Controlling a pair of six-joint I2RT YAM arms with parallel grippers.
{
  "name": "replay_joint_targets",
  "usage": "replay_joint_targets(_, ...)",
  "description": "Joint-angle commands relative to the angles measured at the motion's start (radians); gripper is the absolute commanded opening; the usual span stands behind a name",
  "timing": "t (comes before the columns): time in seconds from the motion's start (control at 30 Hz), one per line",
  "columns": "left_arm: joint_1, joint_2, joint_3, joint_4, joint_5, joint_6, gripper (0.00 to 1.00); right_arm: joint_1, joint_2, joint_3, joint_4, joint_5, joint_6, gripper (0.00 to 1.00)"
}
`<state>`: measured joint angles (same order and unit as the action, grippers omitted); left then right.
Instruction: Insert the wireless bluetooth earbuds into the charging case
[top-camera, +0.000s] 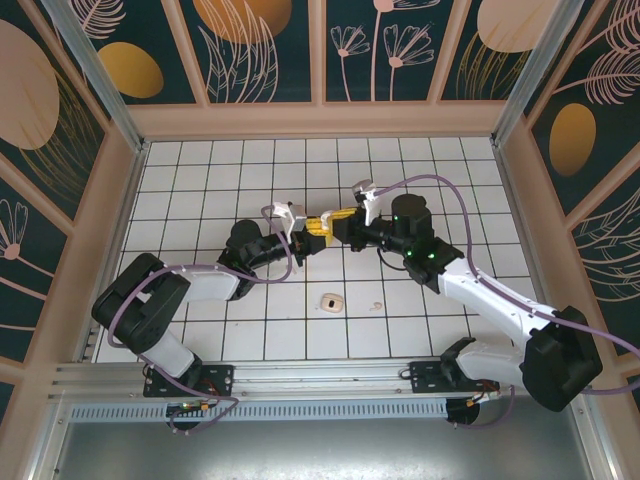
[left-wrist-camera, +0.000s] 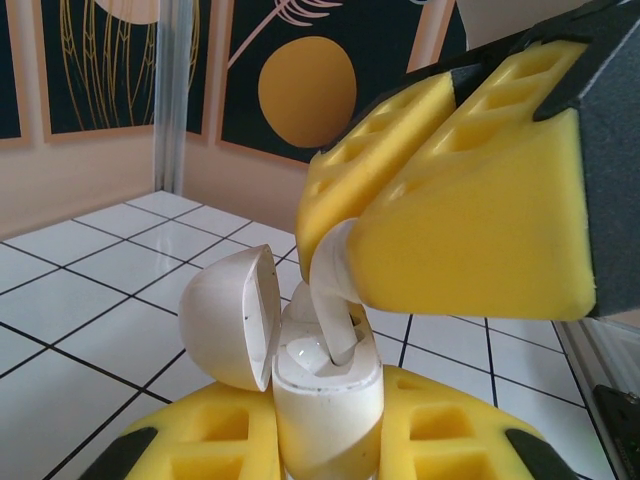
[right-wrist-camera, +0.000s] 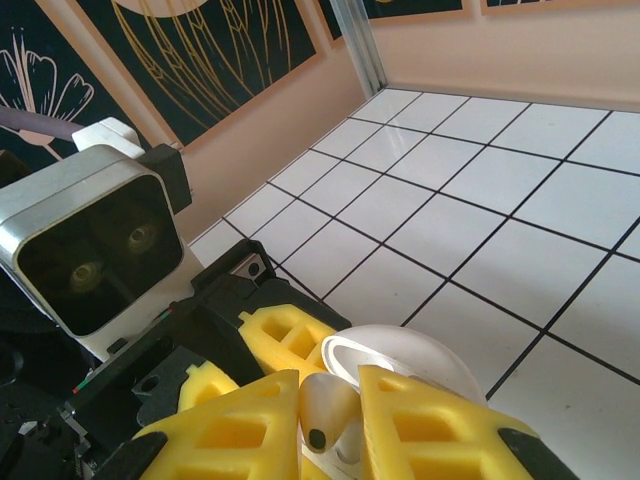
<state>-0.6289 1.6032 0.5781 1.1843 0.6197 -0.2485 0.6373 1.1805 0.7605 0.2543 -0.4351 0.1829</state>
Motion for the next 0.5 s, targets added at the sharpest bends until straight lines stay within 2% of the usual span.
replay_joint_targets(0.0, -0.003, -0.046, 0.02, 0.057, -0.012, 0.029, 0.1, 0.019, 0.002, 0.014, -0.084, 0.004, -0.026, 0.19)
replay_joint_targets(0.47, -0.009, -0.048, 0.032, 0.02, -0.022, 0.052, 0.11, 0.028, -0.014, 0.016, -0.109, 0.013, -0.025, 0.27)
